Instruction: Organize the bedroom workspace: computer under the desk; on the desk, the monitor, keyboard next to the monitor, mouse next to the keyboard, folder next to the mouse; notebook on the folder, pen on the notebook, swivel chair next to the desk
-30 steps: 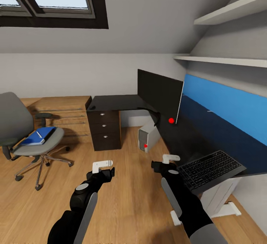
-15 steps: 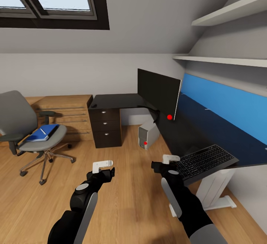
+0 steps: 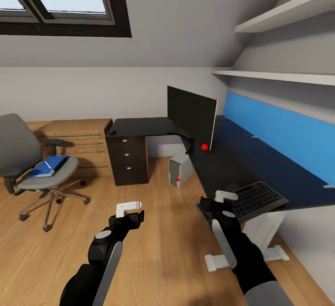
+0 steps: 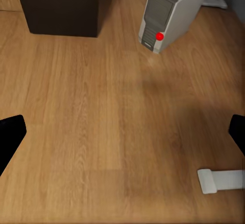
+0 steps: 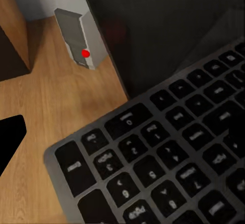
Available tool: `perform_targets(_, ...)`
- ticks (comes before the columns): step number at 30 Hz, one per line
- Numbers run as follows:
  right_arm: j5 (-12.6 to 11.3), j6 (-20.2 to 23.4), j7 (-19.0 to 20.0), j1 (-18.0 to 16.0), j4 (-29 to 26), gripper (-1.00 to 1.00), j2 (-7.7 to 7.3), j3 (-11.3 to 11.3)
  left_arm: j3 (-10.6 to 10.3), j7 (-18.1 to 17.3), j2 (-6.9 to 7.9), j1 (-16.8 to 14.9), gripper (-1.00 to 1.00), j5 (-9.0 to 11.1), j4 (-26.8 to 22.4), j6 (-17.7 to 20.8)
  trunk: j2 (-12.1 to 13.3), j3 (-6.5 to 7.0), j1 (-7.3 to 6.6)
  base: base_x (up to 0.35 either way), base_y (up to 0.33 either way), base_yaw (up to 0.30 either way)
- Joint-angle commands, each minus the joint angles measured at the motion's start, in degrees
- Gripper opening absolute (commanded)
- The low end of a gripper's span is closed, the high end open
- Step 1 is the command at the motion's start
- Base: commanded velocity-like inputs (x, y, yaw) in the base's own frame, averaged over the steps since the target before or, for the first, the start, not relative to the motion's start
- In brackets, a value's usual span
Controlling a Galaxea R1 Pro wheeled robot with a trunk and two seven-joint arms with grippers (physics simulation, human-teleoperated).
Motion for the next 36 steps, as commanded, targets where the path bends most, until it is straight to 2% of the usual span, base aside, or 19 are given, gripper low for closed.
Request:
perform_targets(1, -0.6, 0.1, -0.5, 0.1, -0.2, 1.0, -0.09, -0.8, -0.1, 0.5, -0.01, 0.0, 1.0, 0.6, 0.2, 0.2, 0.0, -0.06, 0.0, 0.0, -0.307, 0.0)
perform_targets(5, -0.6, 0.0, -0.5, 0.2, -0.4, 1.0, -0.15, -2.7, -0.1, 0.6, -0.01, 0.0, 1.0, 0.6, 1.1, 0.2, 0.0, -0.06, 0.0, 0.0, -0.307, 0.0)
perform_targets(9, -0.6, 0.0, -0.3, 0.3, -0.5, 1.0, -0.17, -6.2, -0.1, 0.6, -0.02, 0.0, 1.0, 0.5, 1.5, 0.1, 0.0, -0.06, 0.0, 0.0, -0.3, 0.0)
perform_targets(13, -0.7, 0.0, 0.4, 0.3, -0.6, 1.0, -0.18, -13.0, -0.1, 0.6, 0.0, 0.0, 1.0, 0.5, 1.6, 0.1, 0.0, -0.06, 0.0, 0.0, -0.269, 0.0)
perform_targets(17, -0.8, 0.0, 2.8, 0.3, -0.6, 1.0, -0.18, -18.3, -0.1, 0.6, -0.01, 0.0, 1.0, 0.6, 1.6, 0.1, 0.0, -0.06, 0.0, 0.0, -0.251, 0.0)
perform_targets(18, -0.8, 0.2, 6.1, 0.3, -0.6, 1.0, -0.12, -22.5, -0.1, 0.6, -0.02, 0.0, 1.0, 0.6, 1.6, 0.1, 0.0, -0.06, 0.0, 0.0, -0.157, 0.0)
perform_targets(21, -0.9, 0.4, 8.6, 0.3, -0.6, 1.0, -0.1, -25.4, -0.1, 0.6, 0.0, 0.0, 1.0, 0.6, 1.6, 0.1, 0.0, -0.06, 0.0, 0.0, -0.086, 0.0)
perform_targets(22, -1.4, 0.4, 9.2, 0.3, -0.6, 1.0, -0.12, -26.1, -0.1, 0.6, 0.03, 0.0, 1.0, 0.6, 1.6, 0.1, 0.0, -0.06, 0.0, 0.0, -0.033, 0.0)
perform_targets(23, -7.6, 0.5, 10.1, 0.3, -0.5, 1.0, -0.86, -27.8, 0.0, 0.6, 0.07, 0.0, 1.0, 0.5, 1.6, 0.1, 0.0, -0.06, 0.0, 0.0, -0.004, 0.0)
perform_targets(27, -10.7, 0.5, 10.2, 0.3, -0.4, 1.0, -2.18, -28.2, 0.1, 0.6, 0.07, 0.0, 1.0, 0.5, 1.6, 0.1, 0.0, -0.06, 0.0, 0.0, -0.001, 0.0)
perform_targets(28, -12.2, 0.5, 10.2, 0.3, -0.4, 1.0, -2.61, -28.7, 0.2, 0.6, 0.07, 0.0, 1.0, 0.5, 1.6, 0.1, 0.0, -0.06, 0.0, 0.0, 0.0, 0.0)
perform_targets(36, -13.3, 0.5, 10.3, 0.3, -0.6, 1.0, -3.0, -29.5, 0.1, 0.6, 0.07, 0.0, 1.0, 0.5, 1.6, 0.1, 0.0, -0.06, 0.0, 0.138, 0.0, 0.0)
